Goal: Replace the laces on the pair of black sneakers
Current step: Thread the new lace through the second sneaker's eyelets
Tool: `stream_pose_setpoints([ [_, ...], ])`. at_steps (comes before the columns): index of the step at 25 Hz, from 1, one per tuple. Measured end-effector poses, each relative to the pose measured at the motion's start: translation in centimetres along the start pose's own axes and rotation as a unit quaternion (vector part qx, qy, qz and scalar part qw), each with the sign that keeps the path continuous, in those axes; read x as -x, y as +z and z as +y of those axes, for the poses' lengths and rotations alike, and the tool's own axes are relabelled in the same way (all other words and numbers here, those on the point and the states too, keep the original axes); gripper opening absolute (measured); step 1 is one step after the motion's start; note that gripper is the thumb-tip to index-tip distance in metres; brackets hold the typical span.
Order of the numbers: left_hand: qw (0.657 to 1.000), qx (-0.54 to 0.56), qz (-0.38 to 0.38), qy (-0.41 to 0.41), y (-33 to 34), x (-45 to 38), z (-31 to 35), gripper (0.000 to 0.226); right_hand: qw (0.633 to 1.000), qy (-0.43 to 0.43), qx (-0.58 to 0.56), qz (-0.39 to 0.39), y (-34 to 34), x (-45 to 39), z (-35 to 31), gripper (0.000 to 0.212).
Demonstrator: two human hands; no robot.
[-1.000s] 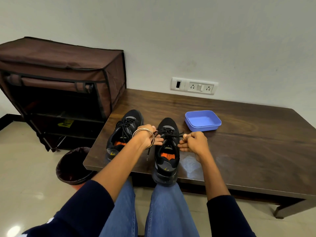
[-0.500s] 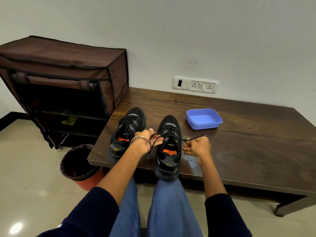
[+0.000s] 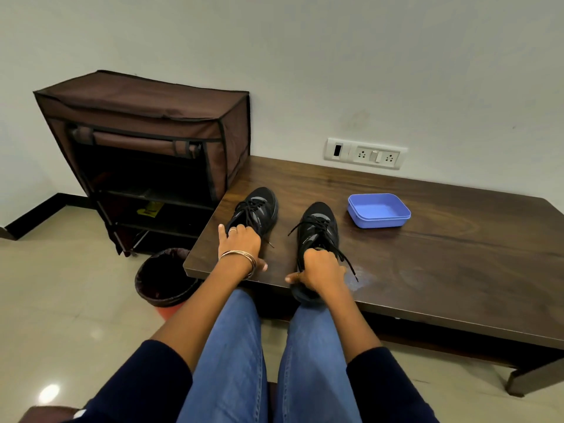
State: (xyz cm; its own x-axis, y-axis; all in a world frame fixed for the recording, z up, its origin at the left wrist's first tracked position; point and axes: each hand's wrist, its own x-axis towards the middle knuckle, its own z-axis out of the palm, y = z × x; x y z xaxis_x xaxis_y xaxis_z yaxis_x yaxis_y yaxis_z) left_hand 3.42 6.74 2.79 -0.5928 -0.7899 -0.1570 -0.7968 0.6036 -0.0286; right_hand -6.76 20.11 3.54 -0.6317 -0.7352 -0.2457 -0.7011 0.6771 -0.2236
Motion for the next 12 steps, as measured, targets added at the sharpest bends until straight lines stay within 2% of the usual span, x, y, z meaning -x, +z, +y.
stream_pose_setpoints([
  [3,0.996,-0.052,0.061,0.04,-0.1,-0.7,-0.8,0.042,0.999,-0.007,0.001,0.036,0.7,-1.1,-0.3,0.041],
  [4,0.995,-0.047,0.065,0.053,-0.4,-1.1,-0.7,0.038,0.999,-0.012,-0.002,0.042,0.5,-1.5,-0.4,0.039],
  [8,0.994,0.007,0.059,0.091,-0.8,-2.9,0.4,0.048,0.998,-0.028,-0.006,0.053,-0.4,-4.5,-1.7,0.03],
  [12,0.984,0.07,0.093,0.138,-0.4,-7.0,0.7,0.057,0.998,-0.028,0.007,0.059,-1.3,-8.9,-2.0,0.03],
])
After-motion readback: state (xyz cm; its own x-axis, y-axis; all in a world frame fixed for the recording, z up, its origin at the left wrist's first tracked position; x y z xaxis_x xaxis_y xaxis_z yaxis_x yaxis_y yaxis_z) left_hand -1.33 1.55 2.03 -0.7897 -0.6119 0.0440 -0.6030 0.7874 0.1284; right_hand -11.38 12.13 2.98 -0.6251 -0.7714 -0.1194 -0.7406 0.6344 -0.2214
